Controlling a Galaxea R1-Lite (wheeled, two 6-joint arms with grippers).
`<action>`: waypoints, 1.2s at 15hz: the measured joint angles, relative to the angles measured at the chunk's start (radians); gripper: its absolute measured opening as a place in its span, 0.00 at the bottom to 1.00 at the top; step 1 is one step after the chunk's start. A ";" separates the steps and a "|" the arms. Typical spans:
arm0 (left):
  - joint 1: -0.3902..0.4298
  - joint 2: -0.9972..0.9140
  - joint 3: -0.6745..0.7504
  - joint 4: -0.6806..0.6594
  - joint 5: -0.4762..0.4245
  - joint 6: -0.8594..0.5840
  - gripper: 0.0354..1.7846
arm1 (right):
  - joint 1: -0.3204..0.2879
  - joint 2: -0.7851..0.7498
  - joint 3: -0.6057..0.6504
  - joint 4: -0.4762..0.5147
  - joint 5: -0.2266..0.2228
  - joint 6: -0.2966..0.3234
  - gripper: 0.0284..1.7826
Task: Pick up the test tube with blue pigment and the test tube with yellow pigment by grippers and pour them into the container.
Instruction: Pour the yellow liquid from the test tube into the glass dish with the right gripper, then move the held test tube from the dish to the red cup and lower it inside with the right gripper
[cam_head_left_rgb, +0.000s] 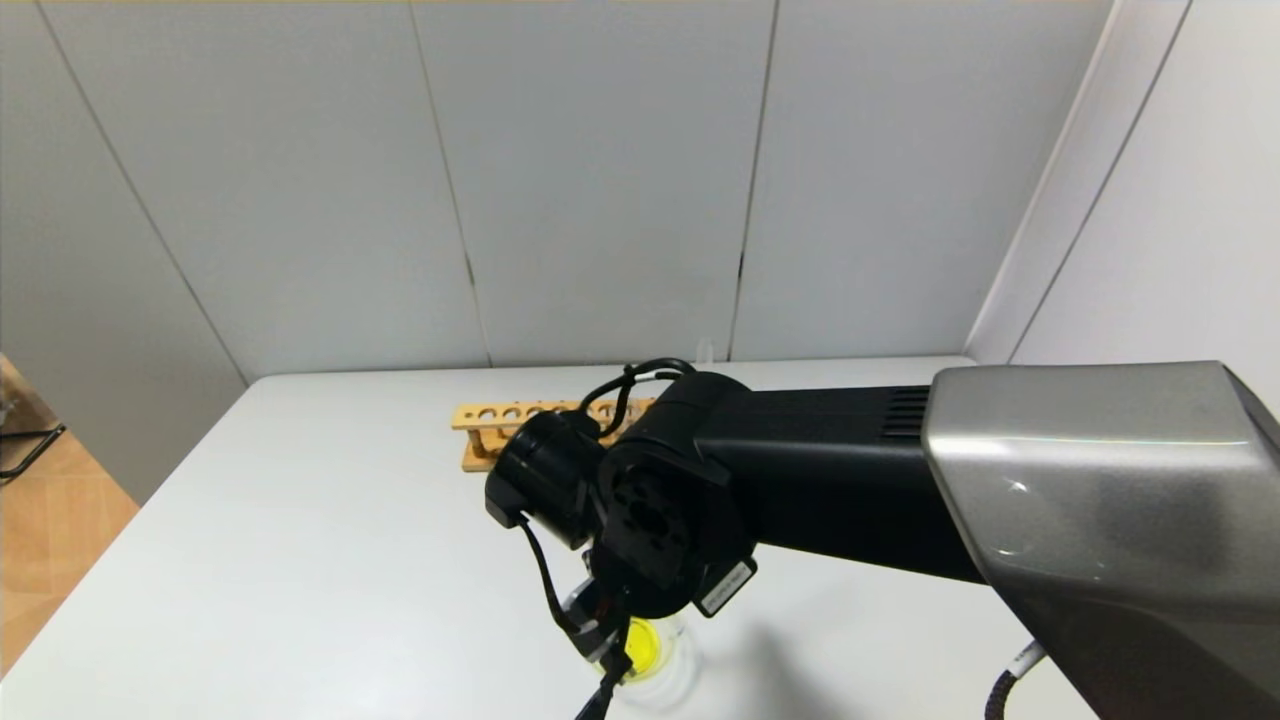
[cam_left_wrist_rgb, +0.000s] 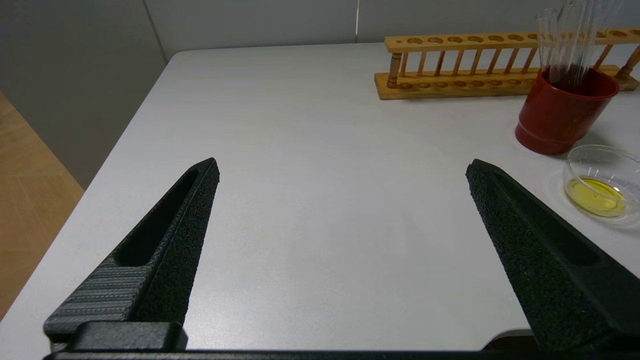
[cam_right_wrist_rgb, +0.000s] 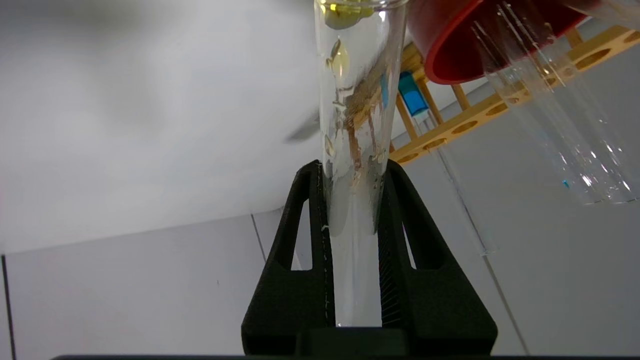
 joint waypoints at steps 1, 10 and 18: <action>0.000 0.000 0.000 0.000 0.000 0.001 0.98 | -0.002 -0.003 0.004 -0.027 0.011 0.018 0.18; 0.000 0.000 0.000 0.000 0.000 0.001 0.98 | -0.017 -0.227 0.316 -0.314 0.400 0.634 0.18; 0.000 0.000 0.000 0.000 0.000 0.000 0.98 | -0.101 -0.352 0.774 -1.497 0.523 1.226 0.18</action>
